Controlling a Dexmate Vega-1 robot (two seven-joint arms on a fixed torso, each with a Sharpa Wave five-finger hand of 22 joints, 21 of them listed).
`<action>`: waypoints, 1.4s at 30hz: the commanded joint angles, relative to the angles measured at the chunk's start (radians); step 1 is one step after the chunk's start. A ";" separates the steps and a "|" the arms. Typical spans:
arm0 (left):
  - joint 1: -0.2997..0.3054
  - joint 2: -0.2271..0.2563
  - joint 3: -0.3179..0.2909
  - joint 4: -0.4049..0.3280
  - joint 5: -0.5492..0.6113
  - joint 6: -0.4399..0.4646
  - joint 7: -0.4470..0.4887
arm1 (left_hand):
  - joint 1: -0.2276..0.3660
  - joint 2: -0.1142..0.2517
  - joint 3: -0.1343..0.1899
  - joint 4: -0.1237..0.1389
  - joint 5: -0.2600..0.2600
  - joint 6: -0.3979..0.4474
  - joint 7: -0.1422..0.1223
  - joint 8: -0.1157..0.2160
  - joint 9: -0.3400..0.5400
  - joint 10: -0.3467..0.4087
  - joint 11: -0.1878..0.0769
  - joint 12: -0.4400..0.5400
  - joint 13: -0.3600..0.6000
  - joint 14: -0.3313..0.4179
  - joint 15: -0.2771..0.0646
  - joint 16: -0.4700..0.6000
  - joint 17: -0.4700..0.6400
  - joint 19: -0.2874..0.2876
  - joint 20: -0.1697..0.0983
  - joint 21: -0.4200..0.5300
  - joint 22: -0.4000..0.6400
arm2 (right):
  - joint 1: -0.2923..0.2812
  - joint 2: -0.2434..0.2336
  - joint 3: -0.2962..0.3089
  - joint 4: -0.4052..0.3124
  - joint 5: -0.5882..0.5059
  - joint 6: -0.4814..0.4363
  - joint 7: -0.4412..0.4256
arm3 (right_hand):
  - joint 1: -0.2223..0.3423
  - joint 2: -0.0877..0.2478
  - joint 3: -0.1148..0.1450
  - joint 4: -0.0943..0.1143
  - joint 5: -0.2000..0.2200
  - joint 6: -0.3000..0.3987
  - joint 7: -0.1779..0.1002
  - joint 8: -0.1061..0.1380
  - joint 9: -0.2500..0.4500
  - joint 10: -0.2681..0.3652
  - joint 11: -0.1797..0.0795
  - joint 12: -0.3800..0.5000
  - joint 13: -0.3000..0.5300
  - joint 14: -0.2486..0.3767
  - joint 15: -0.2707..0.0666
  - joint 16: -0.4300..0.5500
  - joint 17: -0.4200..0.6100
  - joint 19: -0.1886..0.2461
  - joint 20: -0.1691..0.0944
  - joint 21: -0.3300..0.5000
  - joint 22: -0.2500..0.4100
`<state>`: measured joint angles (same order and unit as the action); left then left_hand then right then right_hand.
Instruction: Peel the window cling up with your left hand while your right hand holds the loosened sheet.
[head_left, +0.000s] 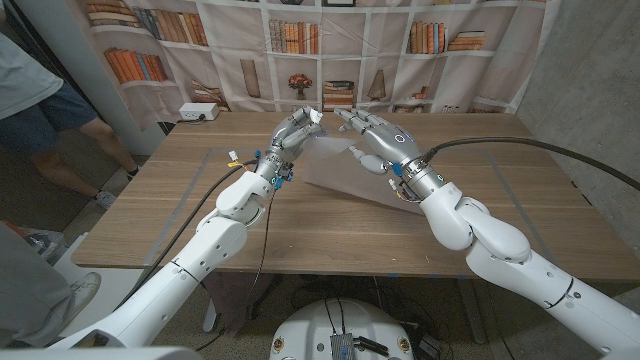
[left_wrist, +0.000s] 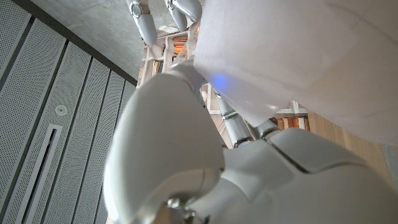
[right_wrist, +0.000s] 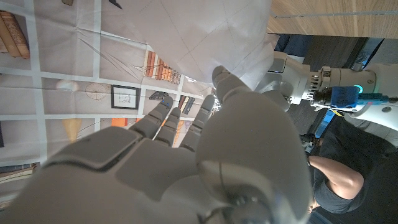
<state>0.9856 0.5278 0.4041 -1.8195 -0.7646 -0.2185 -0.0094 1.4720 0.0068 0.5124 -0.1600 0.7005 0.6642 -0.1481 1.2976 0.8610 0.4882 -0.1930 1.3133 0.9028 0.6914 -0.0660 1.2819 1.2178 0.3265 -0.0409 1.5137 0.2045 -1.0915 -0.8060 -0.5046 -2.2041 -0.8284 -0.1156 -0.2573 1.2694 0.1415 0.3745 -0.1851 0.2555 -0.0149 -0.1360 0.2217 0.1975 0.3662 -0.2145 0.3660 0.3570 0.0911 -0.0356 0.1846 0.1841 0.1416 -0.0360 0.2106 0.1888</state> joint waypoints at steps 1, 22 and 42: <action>0.000 0.003 -0.002 -0.003 0.003 -0.004 0.000 | 0.000 0.002 0.007 -0.001 0.000 -0.007 -0.002 0.006 0.003 -0.004 -0.001 0.012 0.003 0.009 -0.104 -0.005 0.000 0.005 -0.042 0.008 0.001 | 0.006 -0.002 -0.007 -0.001 -0.020 -0.016 0.020 | 0.020 0.005 0.014 0.002 0.011 -0.008 -0.002 -0.004 0.002 -0.010 -0.003 -0.003 0.003 -0.010 -0.161 -0.001 0.004 -0.005 -0.041 -0.002 0.002; -0.003 -0.016 0.013 0.006 -0.011 -0.012 -0.019 | -0.002 0.002 0.010 -0.001 -0.001 -0.009 -0.003 0.015 -0.003 -0.006 0.001 0.017 -0.002 0.008 -0.105 -0.008 0.000 0.005 -0.042 0.008 0.000 | 0.003 0.031 -0.023 0.040 -0.024 0.016 -0.087 | -0.037 -0.022 0.003 0.049 0.042 0.069 -0.006 0.011 0.002 0.128 0.000 0.078 0.033 0.062 -0.171 0.016 0.010 0.038 -0.043 0.015 0.002; -0.001 -0.017 0.019 0.006 -0.015 -0.008 -0.024 | -0.006 0.002 0.010 -0.001 -0.002 -0.010 -0.004 0.022 -0.009 -0.008 -0.002 0.020 -0.006 0.009 -0.104 -0.008 0.001 0.006 -0.045 0.006 -0.003 | -0.006 0.058 -0.030 0.081 -0.039 0.036 -0.215 | -0.078 0.049 -0.046 0.077 -0.005 0.262 -0.071 0.025 0.005 0.318 -0.004 0.254 0.131 0.214 -0.197 0.068 0.046 0.098 -0.076 0.038 0.010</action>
<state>0.9828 0.5123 0.4234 -1.8150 -0.7797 -0.2262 -0.0348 1.4718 0.0071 0.5165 -0.1642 0.7005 0.6569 -0.1515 1.3130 0.8514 0.4795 -0.1948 1.3280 0.8972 0.6913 -0.0659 1.2759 1.2172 0.3265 -0.0409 1.5137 0.1997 -1.0920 -0.7598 -0.5319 -2.1409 -0.8656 -0.0922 -0.4113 1.1816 0.1757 0.3282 -0.1062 0.2552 0.2263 -0.2035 0.2414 0.1975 0.6432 -0.2180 0.5879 0.4665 0.2790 -0.0396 0.2405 0.2219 0.2267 -0.0409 0.2384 0.1941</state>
